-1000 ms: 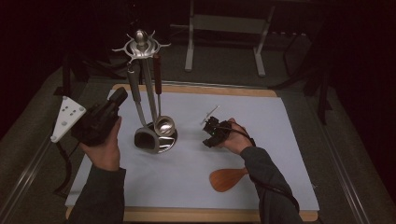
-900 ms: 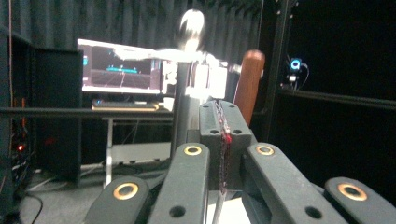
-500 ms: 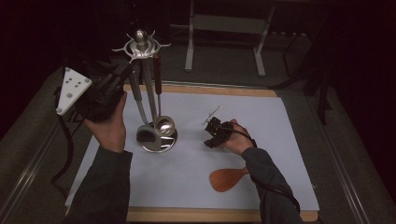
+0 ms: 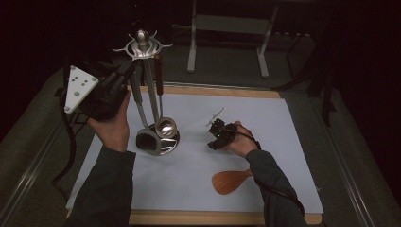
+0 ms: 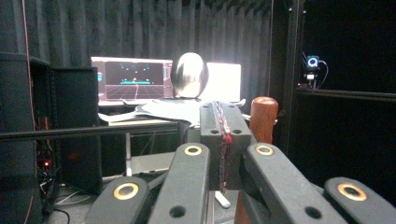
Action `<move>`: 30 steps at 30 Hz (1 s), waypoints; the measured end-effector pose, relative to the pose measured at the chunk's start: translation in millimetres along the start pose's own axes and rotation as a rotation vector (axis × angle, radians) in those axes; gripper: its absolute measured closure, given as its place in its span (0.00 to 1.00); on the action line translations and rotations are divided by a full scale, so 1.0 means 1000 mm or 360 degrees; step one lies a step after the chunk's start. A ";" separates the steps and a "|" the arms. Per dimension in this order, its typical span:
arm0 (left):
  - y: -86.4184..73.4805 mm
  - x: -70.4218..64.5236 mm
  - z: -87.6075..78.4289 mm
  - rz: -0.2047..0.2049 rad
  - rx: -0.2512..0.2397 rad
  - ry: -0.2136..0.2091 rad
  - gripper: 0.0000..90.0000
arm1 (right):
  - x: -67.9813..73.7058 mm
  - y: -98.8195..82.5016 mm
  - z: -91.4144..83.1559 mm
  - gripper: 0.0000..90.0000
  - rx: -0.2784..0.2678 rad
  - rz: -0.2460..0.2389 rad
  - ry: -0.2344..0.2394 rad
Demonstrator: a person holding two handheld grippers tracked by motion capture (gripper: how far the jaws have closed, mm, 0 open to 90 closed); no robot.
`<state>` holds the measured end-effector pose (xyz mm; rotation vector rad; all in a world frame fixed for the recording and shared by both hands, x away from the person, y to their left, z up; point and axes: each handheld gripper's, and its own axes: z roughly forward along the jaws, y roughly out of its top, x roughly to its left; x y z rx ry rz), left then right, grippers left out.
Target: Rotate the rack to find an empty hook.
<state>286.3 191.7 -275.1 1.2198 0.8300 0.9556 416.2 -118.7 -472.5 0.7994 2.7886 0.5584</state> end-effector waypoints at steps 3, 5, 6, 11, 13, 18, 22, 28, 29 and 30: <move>0.000 0.000 0.000 0.0001 0.0000 0.0004 1.00 | 0.000 -0.001 0.001 0.55 0.0004 -0.0005 0.0001; 0.000 0.000 0.000 0.0001 0.0000 0.0002 1.00 | 0.000 -0.001 0.002 0.55 0.0004 -0.0002 0.0005; 0.000 0.001 0.000 0.0002 0.0000 0.0001 1.00 | 0.000 -0.001 0.002 0.55 0.0005 -0.0006 0.0006; 0.000 0.001 -0.001 0.0011 0.0006 0.0018 1.00 | 0.000 -0.001 0.002 0.55 0.0010 -0.0008 0.0003; 0.000 0.002 -0.001 0.0011 0.0008 0.0031 1.00 | -0.001 -0.001 0.002 0.55 0.0007 -0.0006 0.0000; 0.001 0.006 -0.004 -0.0004 0.0012 0.0057 1.00 | 0.000 -0.001 0.001 0.55 0.0008 -0.0004 0.0001; 0.001 0.007 -0.005 0.0008 0.0017 0.0058 1.00 | 0.000 0.000 0.002 0.55 0.0020 -0.0001 0.0002; 0.001 0.009 -0.005 -0.0005 0.0010 0.0064 1.00 | 0.001 0.000 0.003 0.55 0.0016 -0.0008 0.0005; 0.001 0.010 -0.005 -0.0009 0.0006 0.0068 1.00 | 0.001 0.000 0.003 0.55 0.0016 -0.0008 0.0004; 0.001 0.010 -0.006 -0.0009 0.0008 0.0076 1.00 | 0.000 -0.001 0.003 0.56 0.0017 -0.0011 0.0003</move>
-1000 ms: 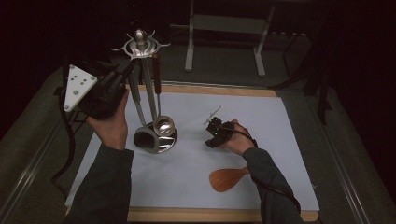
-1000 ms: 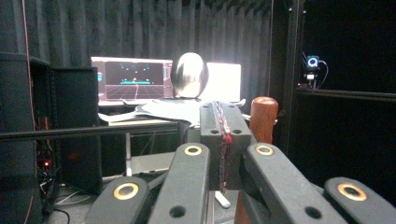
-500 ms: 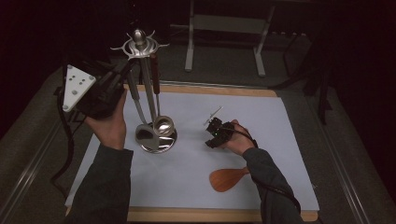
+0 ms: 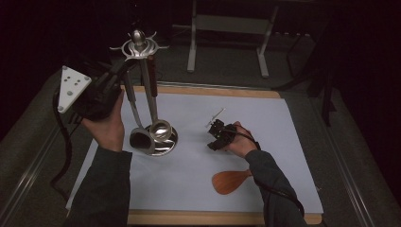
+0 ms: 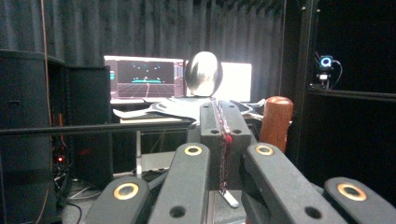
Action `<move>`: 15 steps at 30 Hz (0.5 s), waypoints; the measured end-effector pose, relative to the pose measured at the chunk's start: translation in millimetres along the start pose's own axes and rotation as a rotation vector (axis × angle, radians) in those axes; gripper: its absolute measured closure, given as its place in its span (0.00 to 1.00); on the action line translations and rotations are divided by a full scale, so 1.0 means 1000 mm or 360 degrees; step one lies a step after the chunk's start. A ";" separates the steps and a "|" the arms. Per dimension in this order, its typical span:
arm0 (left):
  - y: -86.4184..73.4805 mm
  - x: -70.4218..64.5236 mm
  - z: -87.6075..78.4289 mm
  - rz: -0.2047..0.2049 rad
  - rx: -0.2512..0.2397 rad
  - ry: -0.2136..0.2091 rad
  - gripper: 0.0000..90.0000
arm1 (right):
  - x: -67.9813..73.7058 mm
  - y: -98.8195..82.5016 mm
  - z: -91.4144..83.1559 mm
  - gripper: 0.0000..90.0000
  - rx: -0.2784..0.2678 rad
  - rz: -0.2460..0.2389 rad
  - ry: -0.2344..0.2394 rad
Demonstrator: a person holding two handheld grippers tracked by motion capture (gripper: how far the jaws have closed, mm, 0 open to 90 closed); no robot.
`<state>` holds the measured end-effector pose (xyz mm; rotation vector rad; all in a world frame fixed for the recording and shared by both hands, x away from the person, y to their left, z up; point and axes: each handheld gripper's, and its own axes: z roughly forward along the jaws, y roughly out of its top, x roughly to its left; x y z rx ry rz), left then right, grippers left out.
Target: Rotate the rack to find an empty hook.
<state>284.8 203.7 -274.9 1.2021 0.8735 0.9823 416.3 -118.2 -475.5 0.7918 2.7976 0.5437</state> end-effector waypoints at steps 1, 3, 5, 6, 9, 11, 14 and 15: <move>0.000 0.001 0.000 0.0000 -0.0003 0.0010 1.00 | 0.000 0.000 0.000 0.56 0.0000 0.0002 -0.0001; 0.000 0.004 -0.001 0.0002 -0.0005 0.0031 1.00 | -0.001 -0.001 0.000 0.56 -0.0004 0.0010 0.0000; 0.000 0.008 -0.003 -0.0007 -0.0006 0.0038 1.00 | -0.002 -0.002 0.000 0.55 -0.0001 0.0010 -0.0001; 0.000 0.009 -0.004 -0.0010 -0.0008 0.0034 1.00 | -0.002 -0.003 0.000 0.56 0.0002 0.0012 -0.0001; -0.001 0.008 -0.006 0.0022 -0.0005 0.0025 1.00 | -0.002 -0.003 0.002 0.56 0.0007 0.0011 0.0001; -0.001 0.008 -0.006 0.0024 0.0004 0.0025 1.00 | -0.001 -0.002 0.003 0.55 0.0011 0.0007 0.0002; -0.002 0.009 -0.006 0.0023 -0.0001 0.0023 1.00 | 0.000 -0.002 0.004 0.56 0.0015 0.0001 0.0009; -0.003 0.009 -0.006 0.0026 -0.0001 0.0025 1.00 | 0.001 -0.002 0.005 0.56 0.0015 -0.0001 0.0010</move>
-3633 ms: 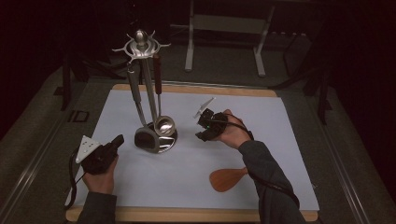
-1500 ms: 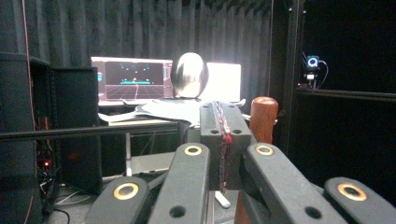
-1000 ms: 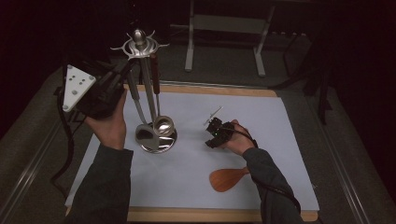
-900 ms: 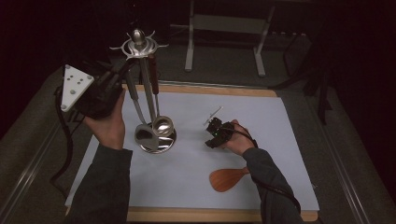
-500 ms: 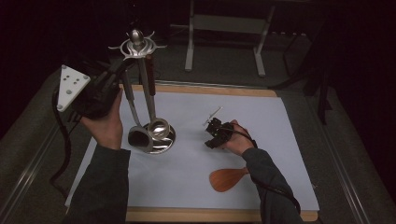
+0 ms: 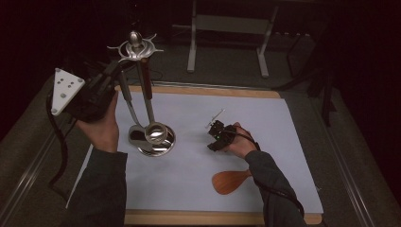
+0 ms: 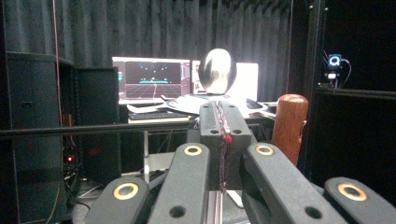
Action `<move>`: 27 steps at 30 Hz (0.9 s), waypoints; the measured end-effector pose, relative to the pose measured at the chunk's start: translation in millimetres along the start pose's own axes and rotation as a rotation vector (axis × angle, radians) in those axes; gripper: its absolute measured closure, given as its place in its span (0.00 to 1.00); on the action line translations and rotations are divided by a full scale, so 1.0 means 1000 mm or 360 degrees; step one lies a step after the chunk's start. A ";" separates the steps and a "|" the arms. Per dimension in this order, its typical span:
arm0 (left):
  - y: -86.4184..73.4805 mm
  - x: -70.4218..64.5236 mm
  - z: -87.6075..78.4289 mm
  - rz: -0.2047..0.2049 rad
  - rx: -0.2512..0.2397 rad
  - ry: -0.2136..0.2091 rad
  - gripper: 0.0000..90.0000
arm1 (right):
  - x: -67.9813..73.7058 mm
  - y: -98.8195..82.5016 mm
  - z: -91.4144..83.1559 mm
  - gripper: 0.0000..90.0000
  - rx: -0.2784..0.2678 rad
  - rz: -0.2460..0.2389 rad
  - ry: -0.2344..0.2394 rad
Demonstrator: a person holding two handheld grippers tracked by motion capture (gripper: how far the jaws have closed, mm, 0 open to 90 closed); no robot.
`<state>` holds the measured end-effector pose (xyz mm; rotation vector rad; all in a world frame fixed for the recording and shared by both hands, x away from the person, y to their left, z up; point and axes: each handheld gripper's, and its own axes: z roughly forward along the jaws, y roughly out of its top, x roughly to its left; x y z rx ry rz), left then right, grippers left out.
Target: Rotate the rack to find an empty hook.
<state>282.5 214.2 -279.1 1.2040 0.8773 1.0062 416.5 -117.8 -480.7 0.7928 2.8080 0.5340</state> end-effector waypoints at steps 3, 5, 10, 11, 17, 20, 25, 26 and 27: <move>0.000 0.001 0.000 0.0010 0.0002 0.0001 1.00 | 0.000 0.000 0.001 0.56 0.0000 0.0004 0.0001; 0.001 0.002 0.001 0.0016 -0.0001 0.0004 1.00 | 0.000 0.000 0.001 0.56 0.0000 0.0003 0.0000; 0.001 0.005 0.001 0.0015 -0.0004 0.0025 1.00 | -0.001 -0.002 0.000 0.56 -0.0007 0.0010 -0.0001; 0.002 0.006 0.001 0.0011 -0.0004 0.0029 1.00 | -0.001 -0.002 0.000 0.56 -0.0007 0.0011 0.0000; 0.003 0.018 0.001 -0.0021 -0.0004 0.0068 1.00 | -0.001 -0.003 0.001 0.56 -0.0002 0.0010 0.0001; 0.003 0.023 0.000 -0.0032 -0.0002 0.0079 1.00 | -0.001 -0.003 0.001 0.56 0.0005 0.0011 0.0001; 0.003 0.026 -0.002 -0.0035 -0.0004 0.0067 1.00 | 0.001 -0.001 0.003 0.56 0.0002 0.0006 0.0007; 0.003 0.026 -0.003 -0.0034 -0.0005 0.0068 1.00 | 0.001 -0.001 0.004 0.56 0.0002 0.0004 0.0007; 0.003 0.026 -0.003 -0.0032 -0.0005 0.0069 1.00 | 0.001 -0.001 0.004 0.56 0.0003 0.0004 0.0008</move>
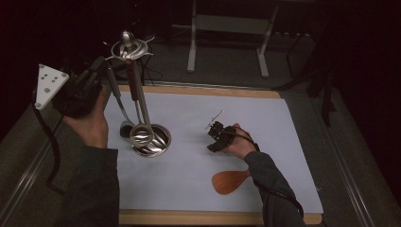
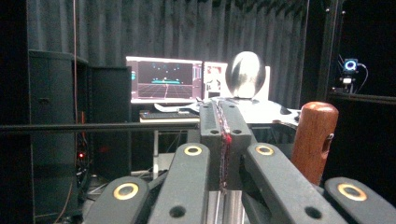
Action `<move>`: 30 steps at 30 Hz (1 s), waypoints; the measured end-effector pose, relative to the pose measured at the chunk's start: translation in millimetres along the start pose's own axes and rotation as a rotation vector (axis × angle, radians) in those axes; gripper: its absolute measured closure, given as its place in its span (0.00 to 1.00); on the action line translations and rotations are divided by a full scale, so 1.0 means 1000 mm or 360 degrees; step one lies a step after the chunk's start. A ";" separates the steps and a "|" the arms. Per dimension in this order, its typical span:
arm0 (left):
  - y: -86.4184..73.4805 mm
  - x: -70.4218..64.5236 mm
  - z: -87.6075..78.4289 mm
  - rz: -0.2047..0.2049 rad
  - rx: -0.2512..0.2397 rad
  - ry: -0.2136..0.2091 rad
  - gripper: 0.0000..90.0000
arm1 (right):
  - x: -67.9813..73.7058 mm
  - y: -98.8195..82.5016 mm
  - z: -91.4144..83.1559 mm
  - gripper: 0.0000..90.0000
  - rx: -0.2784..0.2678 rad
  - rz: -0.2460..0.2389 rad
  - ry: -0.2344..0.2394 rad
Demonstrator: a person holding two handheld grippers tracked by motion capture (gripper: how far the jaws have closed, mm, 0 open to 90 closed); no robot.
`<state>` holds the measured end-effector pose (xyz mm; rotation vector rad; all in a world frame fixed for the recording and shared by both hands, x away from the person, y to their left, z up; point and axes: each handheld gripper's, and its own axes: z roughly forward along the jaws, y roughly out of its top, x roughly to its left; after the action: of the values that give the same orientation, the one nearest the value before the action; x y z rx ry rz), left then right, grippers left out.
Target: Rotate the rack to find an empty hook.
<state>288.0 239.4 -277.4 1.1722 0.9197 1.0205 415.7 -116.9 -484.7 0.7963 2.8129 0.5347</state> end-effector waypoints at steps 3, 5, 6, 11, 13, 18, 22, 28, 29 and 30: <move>0.000 0.002 0.001 -0.0004 0.0003 -0.0003 1.00 | 0.000 0.000 0.000 0.56 0.0001 -0.0001 0.0000; 0.001 0.003 0.002 -0.0006 0.0006 0.0000 1.00 | 0.000 -0.001 0.000 0.56 0.0000 0.0003 0.0000; 0.001 0.004 0.003 -0.0007 0.0012 0.0004 1.00 | 0.000 -0.001 0.000 0.56 0.0004 0.0004 0.0000; 0.002 0.013 0.004 -0.0033 0.0023 0.0025 1.00 | -0.002 -0.002 0.000 0.56 0.0003 0.0005 -0.0005; 0.002 0.017 0.005 -0.0051 0.0024 0.0022 1.00 | -0.001 -0.002 0.000 0.56 0.0005 0.0007 -0.0001; 0.004 0.025 0.007 -0.0048 0.0044 0.0022 1.00 | -0.001 -0.002 0.002 0.56 0.0003 0.0002 -0.0001; 0.005 0.032 0.009 -0.0080 0.0058 0.0027 1.00 | 0.000 -0.001 0.003 0.56 0.0006 -0.0005 0.0003; 0.005 0.038 0.010 -0.0090 0.0085 0.0015 1.00 | 0.000 -0.002 0.003 0.56 0.0009 0.0004 0.0003; 0.005 0.038 0.010 -0.0085 0.0083 0.0013 1.00 | 0.000 -0.002 0.003 0.56 0.0009 0.0005 0.0003; 0.006 0.037 0.009 -0.0084 0.0085 0.0014 1.00 | 0.000 -0.002 0.003 0.56 0.0008 0.0006 0.0002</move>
<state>306.3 272.9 -272.1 1.1827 0.9852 0.9645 416.0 -117.8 -488.1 0.8028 2.8156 0.5290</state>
